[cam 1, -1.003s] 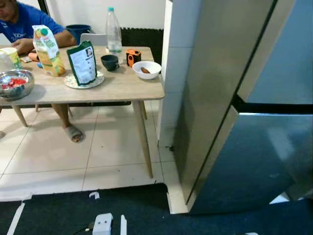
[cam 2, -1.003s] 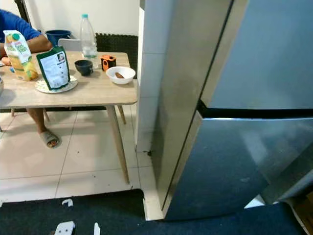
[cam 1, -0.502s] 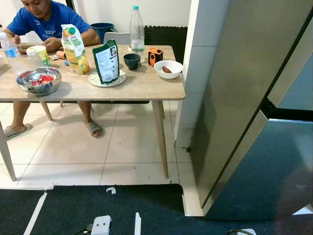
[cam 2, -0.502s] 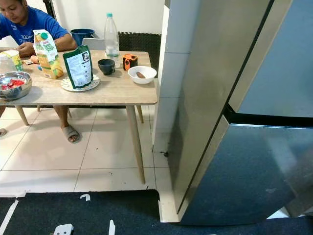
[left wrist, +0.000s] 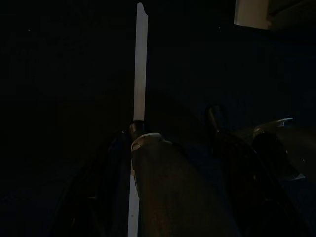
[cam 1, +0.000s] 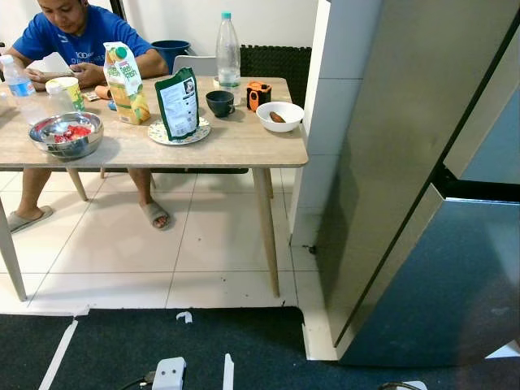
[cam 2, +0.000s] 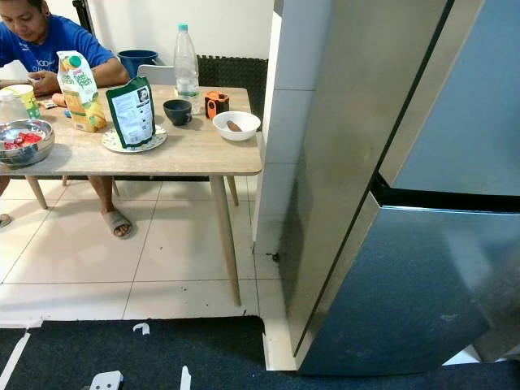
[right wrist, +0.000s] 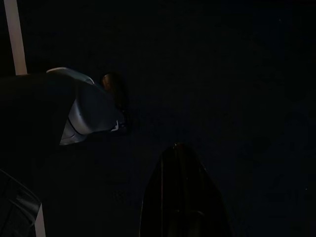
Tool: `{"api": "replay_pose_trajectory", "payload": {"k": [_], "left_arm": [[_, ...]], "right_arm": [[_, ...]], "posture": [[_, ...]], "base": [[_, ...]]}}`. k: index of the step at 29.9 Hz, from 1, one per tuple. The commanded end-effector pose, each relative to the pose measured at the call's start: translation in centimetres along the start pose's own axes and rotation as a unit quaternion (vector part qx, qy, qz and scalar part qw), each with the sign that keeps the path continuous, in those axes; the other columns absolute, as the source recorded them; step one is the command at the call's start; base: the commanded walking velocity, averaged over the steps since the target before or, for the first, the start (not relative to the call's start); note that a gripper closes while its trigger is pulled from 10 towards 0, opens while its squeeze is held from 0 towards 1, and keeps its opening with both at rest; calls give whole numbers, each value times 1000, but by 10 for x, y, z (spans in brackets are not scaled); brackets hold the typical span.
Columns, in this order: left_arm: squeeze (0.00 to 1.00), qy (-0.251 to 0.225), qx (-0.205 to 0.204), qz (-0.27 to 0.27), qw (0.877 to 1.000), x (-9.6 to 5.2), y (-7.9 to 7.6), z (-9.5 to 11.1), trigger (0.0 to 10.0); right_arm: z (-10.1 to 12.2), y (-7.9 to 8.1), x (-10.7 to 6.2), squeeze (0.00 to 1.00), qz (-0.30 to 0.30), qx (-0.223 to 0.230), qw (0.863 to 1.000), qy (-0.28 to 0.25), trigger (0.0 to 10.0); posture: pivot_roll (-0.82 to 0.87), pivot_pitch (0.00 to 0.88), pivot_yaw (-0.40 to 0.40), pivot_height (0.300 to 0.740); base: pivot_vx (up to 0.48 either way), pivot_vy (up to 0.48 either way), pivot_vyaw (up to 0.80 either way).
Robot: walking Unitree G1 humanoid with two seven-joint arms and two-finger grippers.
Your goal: Restocking fridge
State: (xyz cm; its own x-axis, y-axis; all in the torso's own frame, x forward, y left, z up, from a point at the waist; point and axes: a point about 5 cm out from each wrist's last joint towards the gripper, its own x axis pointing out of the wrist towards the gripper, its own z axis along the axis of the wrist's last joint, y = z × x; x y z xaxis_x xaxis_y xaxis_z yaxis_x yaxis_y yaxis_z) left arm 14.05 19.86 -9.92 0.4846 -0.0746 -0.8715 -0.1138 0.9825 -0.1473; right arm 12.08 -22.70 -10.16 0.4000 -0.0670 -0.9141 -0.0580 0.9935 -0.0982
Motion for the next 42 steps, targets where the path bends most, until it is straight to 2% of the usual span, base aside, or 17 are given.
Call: {"api": "replay_pose_trajectory", "payload": {"k": [1,24,42], "left_arm": [[0,6,5,0,1000,0,-1,-2,10000],[0,6,10,-3,1000,0,0,-1,10000],[0,4,-2,3,1000,0,1,-2,10000]], "right_arm": [[-2,-1,0,0,-1,-5,1000,5,10000],[4,6,1,0,22,-3,1000,-6,10000],[4,3,1,0,19,-2,1000,-7,10000]], "posture": [[-7,0,-33,740],[-1,1,-21,740],[-18,4,-26,740]], "base": [[0,0,0],[0,0,0],[0,0,0]]}}
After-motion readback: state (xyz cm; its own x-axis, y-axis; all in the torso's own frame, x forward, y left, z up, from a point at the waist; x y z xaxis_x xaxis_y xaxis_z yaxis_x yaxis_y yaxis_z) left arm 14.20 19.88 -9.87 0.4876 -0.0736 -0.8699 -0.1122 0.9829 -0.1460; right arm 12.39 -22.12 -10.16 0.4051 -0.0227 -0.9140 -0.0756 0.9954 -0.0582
